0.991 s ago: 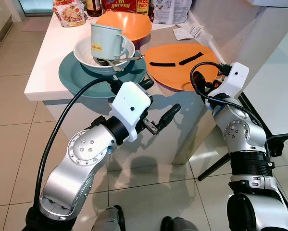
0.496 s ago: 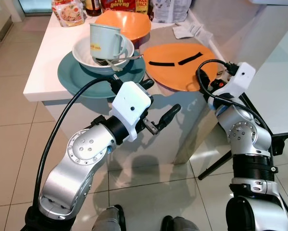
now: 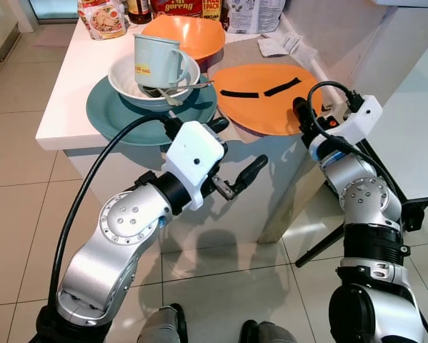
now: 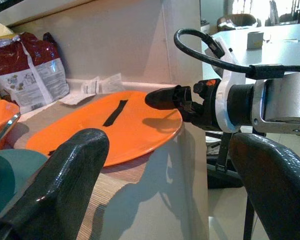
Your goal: Setting the table
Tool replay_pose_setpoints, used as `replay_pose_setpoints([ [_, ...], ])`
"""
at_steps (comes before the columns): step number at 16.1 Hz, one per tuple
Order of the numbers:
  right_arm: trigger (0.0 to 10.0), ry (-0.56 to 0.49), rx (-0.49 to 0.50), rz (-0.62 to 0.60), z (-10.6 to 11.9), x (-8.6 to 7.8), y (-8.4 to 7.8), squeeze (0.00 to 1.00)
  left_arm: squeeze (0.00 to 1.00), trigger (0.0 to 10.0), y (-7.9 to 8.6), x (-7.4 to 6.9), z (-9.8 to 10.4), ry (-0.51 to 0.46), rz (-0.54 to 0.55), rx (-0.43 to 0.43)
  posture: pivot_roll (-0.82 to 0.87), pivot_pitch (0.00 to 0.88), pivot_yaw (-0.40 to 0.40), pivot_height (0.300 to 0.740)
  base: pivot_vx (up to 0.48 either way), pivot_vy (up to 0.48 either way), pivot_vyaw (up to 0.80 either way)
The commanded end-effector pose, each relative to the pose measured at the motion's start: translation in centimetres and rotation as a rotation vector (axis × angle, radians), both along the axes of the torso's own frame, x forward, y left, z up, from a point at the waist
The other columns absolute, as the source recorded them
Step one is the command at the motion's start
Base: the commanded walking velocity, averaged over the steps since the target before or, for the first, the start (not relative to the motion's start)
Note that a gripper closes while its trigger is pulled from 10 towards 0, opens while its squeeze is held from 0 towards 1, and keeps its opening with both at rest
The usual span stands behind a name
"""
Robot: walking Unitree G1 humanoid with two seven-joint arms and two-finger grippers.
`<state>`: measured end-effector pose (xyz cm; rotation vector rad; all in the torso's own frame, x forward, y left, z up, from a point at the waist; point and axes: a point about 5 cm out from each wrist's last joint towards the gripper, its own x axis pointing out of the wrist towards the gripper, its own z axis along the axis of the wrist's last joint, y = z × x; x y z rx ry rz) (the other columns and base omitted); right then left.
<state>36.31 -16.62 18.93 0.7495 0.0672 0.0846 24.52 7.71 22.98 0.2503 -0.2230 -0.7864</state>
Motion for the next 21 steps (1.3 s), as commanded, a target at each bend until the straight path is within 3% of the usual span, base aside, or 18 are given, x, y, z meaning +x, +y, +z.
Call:
replay_pose_setpoints([
  [1,10.0,0.009,0.011,0.002,0.0,0.1,-0.1,0.0,0.0,10.0,-0.4,-0.3,0.3,-0.011,-0.031,0.005,0.14,0.163,-0.014,0.74,0.0,0.0,0.0],
  [6,10.0,0.029,0.139,0.078,0.0,0.3,1.0,0.0,0.0,10.0,-0.4,-0.3,0.3,-0.006,-0.031,0.008,0.14,0.165,-0.015,0.74,0.0,0.0,0.0],
  [10,10.0,0.026,0.141,0.083,0.2,0.5,1.3,0.0,0.0,10.0,-0.5,-0.3,0.3,-0.007,-0.033,0.009,0.14,0.168,-0.018,0.74,0.0,0.0,0.0],
  [21,10.0,-0.092,0.055,0.115,4.3,0.8,2.2,0.0,0.0,10.0,-0.4,-0.3,0.3,-0.01,-0.028,0.009,0.13,0.158,-0.027,0.74,0.0,0.0,0.0],
])
